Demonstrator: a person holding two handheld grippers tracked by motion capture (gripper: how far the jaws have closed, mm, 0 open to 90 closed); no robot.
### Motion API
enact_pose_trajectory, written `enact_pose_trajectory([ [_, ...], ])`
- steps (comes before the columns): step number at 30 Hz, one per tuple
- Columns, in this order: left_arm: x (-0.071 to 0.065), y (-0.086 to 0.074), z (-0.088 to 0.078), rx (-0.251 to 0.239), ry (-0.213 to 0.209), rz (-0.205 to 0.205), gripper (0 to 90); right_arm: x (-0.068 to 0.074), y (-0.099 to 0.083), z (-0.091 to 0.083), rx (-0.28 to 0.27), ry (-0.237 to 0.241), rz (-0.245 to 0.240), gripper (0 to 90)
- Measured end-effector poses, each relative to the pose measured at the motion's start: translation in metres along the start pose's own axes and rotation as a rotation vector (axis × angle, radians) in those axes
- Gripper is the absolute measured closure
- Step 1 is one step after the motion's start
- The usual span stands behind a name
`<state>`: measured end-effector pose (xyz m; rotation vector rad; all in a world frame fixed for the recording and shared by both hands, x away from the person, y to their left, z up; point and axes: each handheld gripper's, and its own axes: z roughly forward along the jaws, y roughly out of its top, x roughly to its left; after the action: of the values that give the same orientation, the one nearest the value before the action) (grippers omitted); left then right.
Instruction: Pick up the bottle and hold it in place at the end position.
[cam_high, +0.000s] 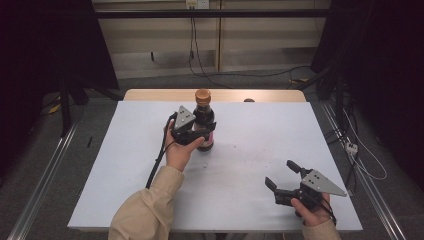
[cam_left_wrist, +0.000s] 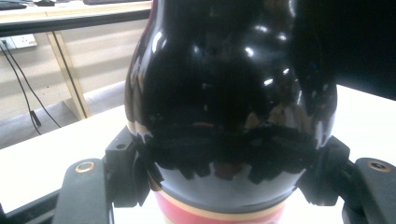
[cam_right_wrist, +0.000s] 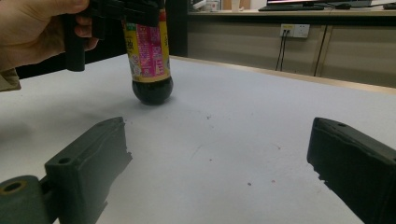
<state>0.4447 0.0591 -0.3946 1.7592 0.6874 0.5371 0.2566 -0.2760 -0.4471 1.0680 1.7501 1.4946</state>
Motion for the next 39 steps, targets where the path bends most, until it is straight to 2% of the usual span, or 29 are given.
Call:
enact_pose_trajectory([
  [14, -0.012, 0.0, 0.018, 0.014, -0.015, 0.007, 30.0, 0.0, 0.0, -0.001, 0.0, 0.0, -0.001, 4.4],
  [15, -0.013, -0.001, 0.019, 0.013, -0.009, -0.003, 30.0, 0.0, 0.0, -0.001, 0.0, -0.001, 0.001, 4.4],
  [18, -0.015, 0.0, 0.021, 0.006, -0.006, 0.007, 29.9, -0.001, 0.0, -0.001, 0.0, 0.0, -0.003, 4.4],
  [29, -0.015, 0.004, 0.03, -0.014, -0.005, 0.003, 29.6, -0.001, -0.001, -0.001, 0.001, -0.001, -0.001, 4.4],
  [33, -0.016, 0.001, 0.032, -0.009, -0.003, 0.009, 29.4, -0.001, -0.001, -0.001, 0.0, -0.001, -0.001, 4.4],
  [36, -0.013, 0.001, 0.031, -0.001, -0.011, -0.012, 29.4, -0.002, -0.001, -0.002, 0.002, -0.002, -0.001, 4.4],
  [39, -0.012, 0.002, 0.03, 0.004, -0.007, -0.01, 29.1, -0.001, -0.001, -0.001, 0.001, 0.0, -0.001, 4.4],
])
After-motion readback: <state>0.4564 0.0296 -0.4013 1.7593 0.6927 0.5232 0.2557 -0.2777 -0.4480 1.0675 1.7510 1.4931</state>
